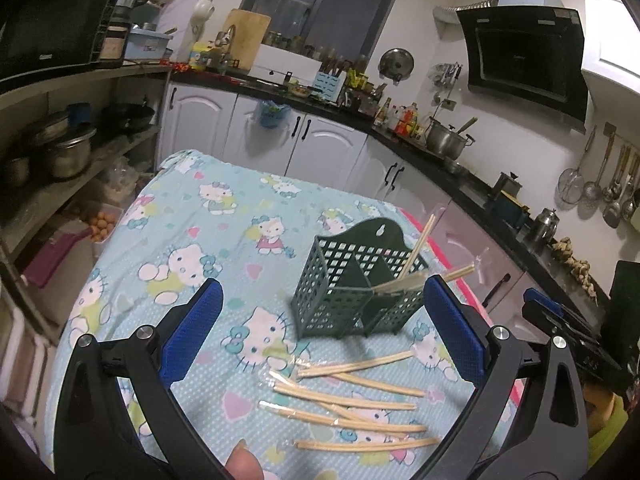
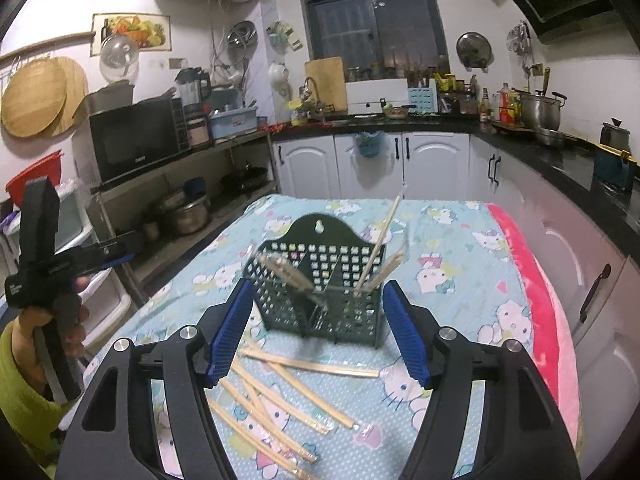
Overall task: Organize utensils
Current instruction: 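Pull both open tools back and move them toward the loose chopsticks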
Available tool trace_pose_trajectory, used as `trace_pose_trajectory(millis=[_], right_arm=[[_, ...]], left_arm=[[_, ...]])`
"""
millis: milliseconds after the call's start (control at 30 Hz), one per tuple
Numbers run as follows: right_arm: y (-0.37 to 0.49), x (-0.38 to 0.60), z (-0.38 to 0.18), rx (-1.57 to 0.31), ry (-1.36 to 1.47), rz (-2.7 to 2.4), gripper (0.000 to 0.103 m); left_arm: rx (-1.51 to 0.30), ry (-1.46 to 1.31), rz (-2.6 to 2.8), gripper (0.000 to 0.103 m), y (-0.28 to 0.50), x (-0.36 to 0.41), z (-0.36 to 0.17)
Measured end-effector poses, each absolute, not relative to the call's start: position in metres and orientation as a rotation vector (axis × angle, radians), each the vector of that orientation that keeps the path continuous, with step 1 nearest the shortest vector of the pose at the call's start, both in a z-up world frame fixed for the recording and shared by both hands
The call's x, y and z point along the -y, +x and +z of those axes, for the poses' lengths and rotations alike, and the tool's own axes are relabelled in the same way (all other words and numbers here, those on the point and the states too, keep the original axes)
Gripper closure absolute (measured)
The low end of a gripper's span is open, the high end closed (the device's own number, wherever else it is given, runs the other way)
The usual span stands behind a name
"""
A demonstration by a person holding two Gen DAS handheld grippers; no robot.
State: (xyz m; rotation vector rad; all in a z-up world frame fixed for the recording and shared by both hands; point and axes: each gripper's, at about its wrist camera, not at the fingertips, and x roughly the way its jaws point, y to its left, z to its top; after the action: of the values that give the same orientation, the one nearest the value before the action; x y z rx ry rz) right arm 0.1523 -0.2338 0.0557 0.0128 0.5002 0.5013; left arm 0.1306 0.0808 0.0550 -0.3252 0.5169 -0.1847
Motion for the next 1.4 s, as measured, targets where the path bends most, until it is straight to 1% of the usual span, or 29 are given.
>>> trace_pose_trajectory(millis=[533,1033,1400], right_arm=[[0.137,0.24,0.008,-0.62,-0.047,0.484,0.038],[0.142,0.254,-0.039,-0.735,-0.052,0.45,0.039],[0.154,0.251,-0.075,-0.832,-0.06,0.464,0.054]], left_arm=[[-0.626,-0.285,-0.196,0.011,0.12,-0.065,0.008],[-0.74,-0.256,-0.214,0.011,0.124,-0.048,-0.034],[-0.825,-0.268,-0.214,0.011,0.135,-0.049,-0.068]])
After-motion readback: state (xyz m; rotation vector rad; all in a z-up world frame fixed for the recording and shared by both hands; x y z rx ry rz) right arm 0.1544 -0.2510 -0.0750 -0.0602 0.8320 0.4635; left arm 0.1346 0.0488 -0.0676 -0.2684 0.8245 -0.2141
